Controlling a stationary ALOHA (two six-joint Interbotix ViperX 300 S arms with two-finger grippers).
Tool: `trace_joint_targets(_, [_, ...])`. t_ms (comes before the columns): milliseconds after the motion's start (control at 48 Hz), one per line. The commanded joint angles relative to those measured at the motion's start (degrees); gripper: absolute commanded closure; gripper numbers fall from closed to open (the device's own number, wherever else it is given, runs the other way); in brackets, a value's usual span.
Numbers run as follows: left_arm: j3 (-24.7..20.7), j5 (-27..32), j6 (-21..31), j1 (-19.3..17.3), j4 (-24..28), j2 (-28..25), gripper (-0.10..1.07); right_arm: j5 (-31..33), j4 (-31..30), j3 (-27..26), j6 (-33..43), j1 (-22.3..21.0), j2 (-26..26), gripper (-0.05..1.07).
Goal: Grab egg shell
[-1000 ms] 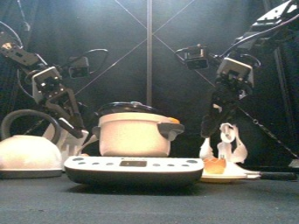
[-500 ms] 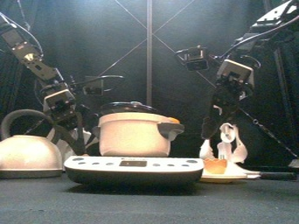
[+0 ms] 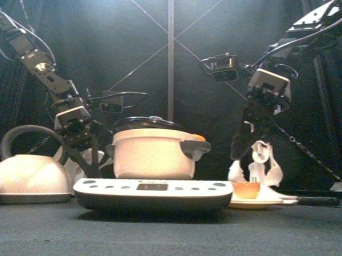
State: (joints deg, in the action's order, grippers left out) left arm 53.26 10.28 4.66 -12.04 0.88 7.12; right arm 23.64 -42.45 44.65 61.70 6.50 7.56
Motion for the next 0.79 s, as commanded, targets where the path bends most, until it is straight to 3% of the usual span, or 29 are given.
trace_joint_targets(0, [-1.41, -0.18, 0.09, 0.09, -0.09, 0.35, 0.32, -0.09, 0.0, -0.62, -0.09, 0.0, 0.7, 0.32])
trace_joint_targets(375, [-1.67, 0.62, 0.0, 3.16, -0.53, 4.92, 0.32, -0.09, 0.09, -0.88, -0.18, 0.0, 0.7, 0.32])
trace_joint_targets(542, [-0.79, 0.35, 0.09, 2.9, -0.44, 5.1, 0.31, -0.09, -0.18, -0.88, -0.26, 0.0, 0.7, 0.32])
trace_joint_targets(771, [-0.79, -1.05, -0.09, 2.81, 1.14, 4.13, 0.19, -0.09, 0.0, -0.88, -0.26, 0.09, 0.7, 0.32])
